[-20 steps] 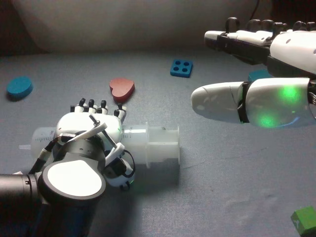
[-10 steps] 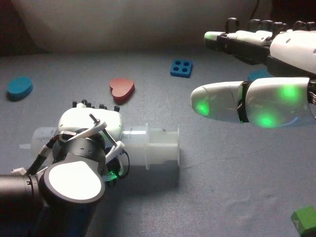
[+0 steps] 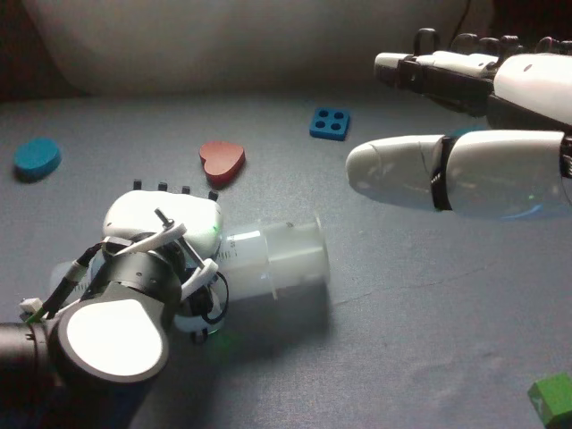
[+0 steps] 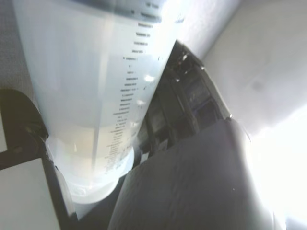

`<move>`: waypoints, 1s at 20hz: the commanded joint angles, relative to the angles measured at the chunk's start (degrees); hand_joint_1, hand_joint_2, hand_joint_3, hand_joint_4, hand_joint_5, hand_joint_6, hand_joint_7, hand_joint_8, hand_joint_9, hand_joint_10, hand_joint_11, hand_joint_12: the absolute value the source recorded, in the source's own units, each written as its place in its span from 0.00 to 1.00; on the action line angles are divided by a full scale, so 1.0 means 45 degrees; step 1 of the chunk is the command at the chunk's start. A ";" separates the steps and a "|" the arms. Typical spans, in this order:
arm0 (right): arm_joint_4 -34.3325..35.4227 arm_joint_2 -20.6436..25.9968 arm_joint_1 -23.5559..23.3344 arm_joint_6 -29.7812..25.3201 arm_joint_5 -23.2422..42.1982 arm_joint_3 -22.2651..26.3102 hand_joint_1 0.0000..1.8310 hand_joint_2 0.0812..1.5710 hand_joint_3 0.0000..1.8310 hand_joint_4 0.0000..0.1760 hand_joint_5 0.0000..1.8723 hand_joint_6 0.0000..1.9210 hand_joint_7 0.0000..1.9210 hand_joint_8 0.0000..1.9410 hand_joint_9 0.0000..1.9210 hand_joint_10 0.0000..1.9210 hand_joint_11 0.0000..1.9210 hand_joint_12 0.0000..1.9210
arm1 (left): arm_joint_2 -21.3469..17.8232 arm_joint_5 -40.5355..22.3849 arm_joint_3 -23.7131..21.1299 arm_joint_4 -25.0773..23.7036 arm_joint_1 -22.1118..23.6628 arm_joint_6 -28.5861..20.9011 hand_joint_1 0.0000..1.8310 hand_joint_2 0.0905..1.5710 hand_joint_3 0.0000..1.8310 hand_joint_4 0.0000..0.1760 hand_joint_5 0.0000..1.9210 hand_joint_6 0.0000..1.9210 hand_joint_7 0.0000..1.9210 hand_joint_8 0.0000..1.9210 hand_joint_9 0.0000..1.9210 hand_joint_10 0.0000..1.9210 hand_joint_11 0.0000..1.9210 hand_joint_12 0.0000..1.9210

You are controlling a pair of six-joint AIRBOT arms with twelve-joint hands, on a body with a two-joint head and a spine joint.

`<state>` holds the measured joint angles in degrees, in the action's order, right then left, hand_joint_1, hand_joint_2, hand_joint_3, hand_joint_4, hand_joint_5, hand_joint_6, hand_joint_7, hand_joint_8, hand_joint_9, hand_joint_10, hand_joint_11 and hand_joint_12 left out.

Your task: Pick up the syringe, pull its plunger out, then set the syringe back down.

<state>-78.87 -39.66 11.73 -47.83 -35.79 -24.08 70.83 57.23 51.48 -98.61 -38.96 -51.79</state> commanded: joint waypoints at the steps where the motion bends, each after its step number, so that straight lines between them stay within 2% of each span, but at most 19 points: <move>1: -0.0735 -0.0026 -0.0098 -0.0444 -0.0050 0.0041 0.07 0.62 0.00 0.63 0.03 0.00 0.04 0.00 0.05 0.00 0.00 0.43 | -0.0098 0.0006 0.0018 -0.1303 0.0112 -0.0148 0.81 0.73 0.00 0.00 0.42 0.60 0.39 0.63 0.42 0.67 0.40 0.86; 4: -0.0737 -0.0026 -0.0025 -0.2012 -0.0338 0.0006 0.11 0.62 0.00 0.63 0.03 0.00 0.04 0.00 0.05 0.00 0.00 0.43 | -0.0685 -0.0901 0.0039 -0.2325 0.0444 -0.0146 0.81 0.73 0.00 0.00 0.42 0.60 0.38 0.63 0.41 0.68 0.40 0.86; 6: -0.0739 -0.0042 0.0128 -0.3112 -0.0321 -0.0174 0.18 0.62 0.00 0.63 0.03 0.00 0.05 0.00 0.06 0.00 0.00 0.43 | -0.1090 -0.1431 0.0048 -0.2787 0.0690 -0.0101 0.81 0.73 0.00 0.00 0.42 0.61 0.38 0.64 0.40 0.68 0.42 0.85; 8: -0.0822 -0.0080 0.0281 -0.5099 -0.0319 -0.0422 0.26 0.62 0.00 0.62 0.03 0.00 0.05 0.00 0.06 0.00 0.00 0.43 | -0.1486 -0.2073 0.0046 -0.3369 0.0934 0.0017 0.81 0.73 0.00 0.00 0.42 0.60 0.38 0.64 0.40 0.68 0.41 0.86; 10: -0.2240 -0.0148 0.0684 -0.7952 -0.0324 -0.0674 0.29 0.61 0.00 0.60 0.03 0.00 0.05 0.00 0.06 0.00 0.00 0.43 | -0.1834 -0.2872 0.0045 -0.3407 0.1240 0.0928 0.81 0.73 0.00 0.00 0.42 0.60 0.38 0.64 0.40 0.68 0.40 0.86; 11: -0.2891 -0.0241 0.0850 -0.8615 -0.0357 -0.0817 0.31 0.61 0.00 0.58 0.03 0.00 0.05 0.00 0.07 0.00 0.00 0.43 | -0.1982 -0.3211 0.0046 -0.3407 0.1376 0.1300 0.81 0.73 0.00 0.00 0.42 0.60 0.38 0.64 0.41 0.67 0.40 0.86; 13: -0.4035 -0.0526 0.1123 -1.0144 -0.0623 -0.1187 0.36 0.61 0.00 0.49 0.05 0.00 0.06 0.00 0.07 0.00 0.00 0.44 | -0.2232 -0.3750 0.0023 -0.3407 0.1605 0.1751 0.81 0.73 0.00 0.00 0.41 0.61 0.38 0.64 0.41 0.68 0.41 0.85; 14: -0.4288 -0.0642 0.1177 -1.0683 -0.0622 -0.1338 0.39 0.61 0.00 0.41 0.06 0.01 0.06 0.00 0.07 0.00 0.00 0.44 | -0.2330 -0.3885 -0.0012 -0.3407 0.1728 0.1909 0.81 0.73 0.00 0.00 0.41 0.61 0.38 0.64 0.40 0.68 0.41 0.85; 15: -0.4620 -0.0993 0.1376 -1.2315 -0.0707 -0.1654 0.43 0.62 0.00 0.25 0.07 0.01 0.07 0.00 0.08 0.01 0.00 0.44 | -0.2505 -0.4003 -0.0101 -0.3336 0.2004 0.2131 0.81 0.73 0.00 0.00 0.40 0.61 0.38 0.64 0.41 0.67 0.41 0.85; 16: -0.4635 -0.1003 0.1387 -1.2378 -0.0719 -0.1654 0.44 0.63 0.01 0.20 0.07 0.01 0.07 0.00 0.08 0.01 0.00 0.44 | -0.2509 -0.4008 -0.0103 -0.3336 0.2017 0.2151 0.81 0.73 0.00 0.00 0.40 0.61 0.38 0.64 0.41 0.67 0.41 0.85; 18: -0.5631 -0.1250 0.1746 -1.3722 -0.1285 -0.1679 0.45 0.65 0.00 0.15 0.08 0.01 0.09 0.01 0.09 0.01 0.00 0.45 | -0.2583 -0.4022 -0.0182 -0.2742 0.2332 0.2786 0.81 0.73 0.00 0.00 0.41 0.61 0.38 0.64 0.41 0.67 0.41 0.86; 20: -0.6377 -0.1568 0.2217 -1.4554 -0.1769 -0.1776 0.48 0.64 0.00 0.12 0.10 0.01 0.11 0.00 0.11 0.01 0.00 0.48 | -0.2629 -0.4013 -0.0252 -0.1582 0.2889 0.4271 0.81 0.73 0.00 0.00 0.41 0.61 0.39 0.65 0.40 0.68 0.41 0.86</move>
<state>-104.20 -46.98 22.33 -112.53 -40.80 -31.99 59.46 36.01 50.30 -101.01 -26.37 -32.16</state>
